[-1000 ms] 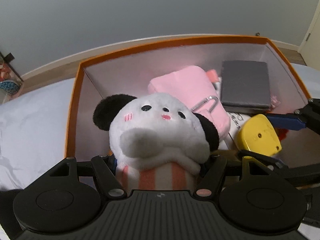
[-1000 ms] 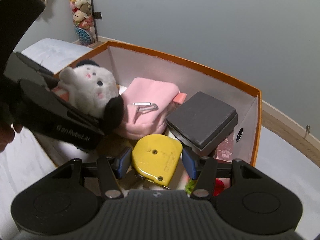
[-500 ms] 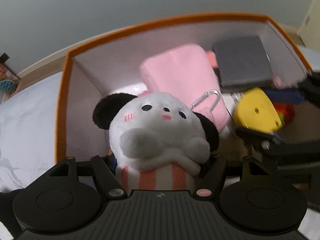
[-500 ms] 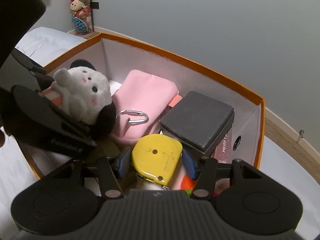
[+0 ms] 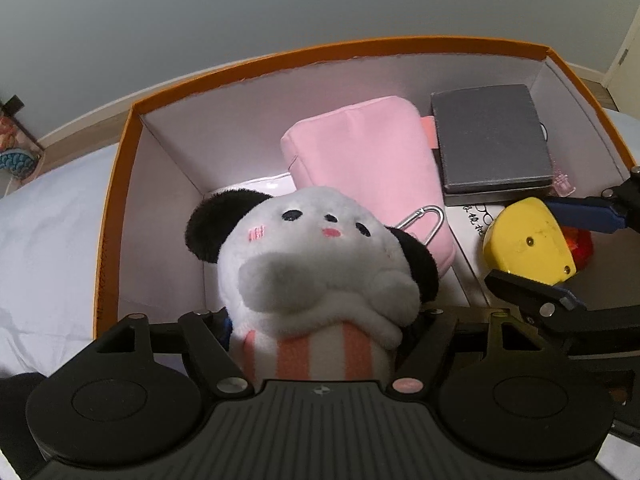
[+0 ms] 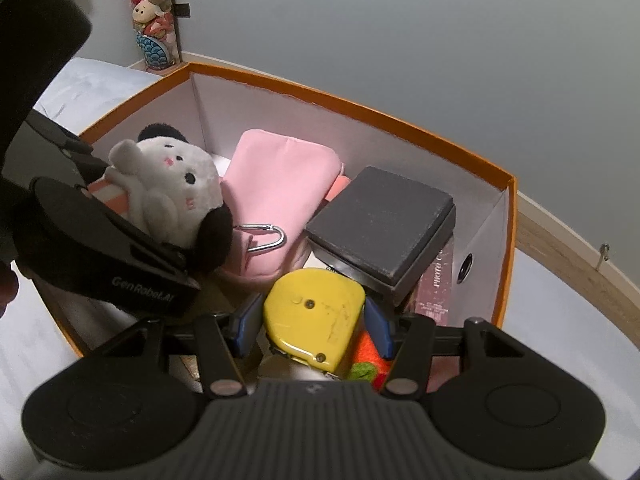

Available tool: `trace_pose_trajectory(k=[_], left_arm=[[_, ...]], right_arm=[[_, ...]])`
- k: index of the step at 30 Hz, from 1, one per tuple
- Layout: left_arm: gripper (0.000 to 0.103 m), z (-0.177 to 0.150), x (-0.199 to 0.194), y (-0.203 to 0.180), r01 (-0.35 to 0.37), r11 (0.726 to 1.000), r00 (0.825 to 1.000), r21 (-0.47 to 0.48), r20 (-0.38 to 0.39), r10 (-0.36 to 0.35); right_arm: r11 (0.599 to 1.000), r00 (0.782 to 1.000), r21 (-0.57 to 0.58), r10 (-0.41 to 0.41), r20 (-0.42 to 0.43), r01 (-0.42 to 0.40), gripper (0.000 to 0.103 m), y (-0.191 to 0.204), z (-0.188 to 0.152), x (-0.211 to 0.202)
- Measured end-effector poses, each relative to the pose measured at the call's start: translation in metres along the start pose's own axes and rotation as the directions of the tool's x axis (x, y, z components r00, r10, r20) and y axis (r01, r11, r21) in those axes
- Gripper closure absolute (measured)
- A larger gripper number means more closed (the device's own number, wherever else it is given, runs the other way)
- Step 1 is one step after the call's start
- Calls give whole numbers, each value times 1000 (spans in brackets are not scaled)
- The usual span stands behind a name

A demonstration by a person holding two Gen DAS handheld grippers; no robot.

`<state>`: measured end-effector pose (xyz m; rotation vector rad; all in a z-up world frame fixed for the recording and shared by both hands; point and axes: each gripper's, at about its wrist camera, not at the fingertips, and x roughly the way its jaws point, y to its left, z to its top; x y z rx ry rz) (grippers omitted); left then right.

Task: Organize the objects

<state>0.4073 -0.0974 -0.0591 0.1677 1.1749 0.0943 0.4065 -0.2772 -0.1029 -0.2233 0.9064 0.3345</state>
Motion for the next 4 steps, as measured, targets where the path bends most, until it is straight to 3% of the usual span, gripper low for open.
trace_pose_trajectory(k=[4], left_arm=[[17,-3,0,4,1,1000,1000,-7,-5,-1]], right_arm=[[1000,1000,5,2,-12,-2,46,1,4,5]])
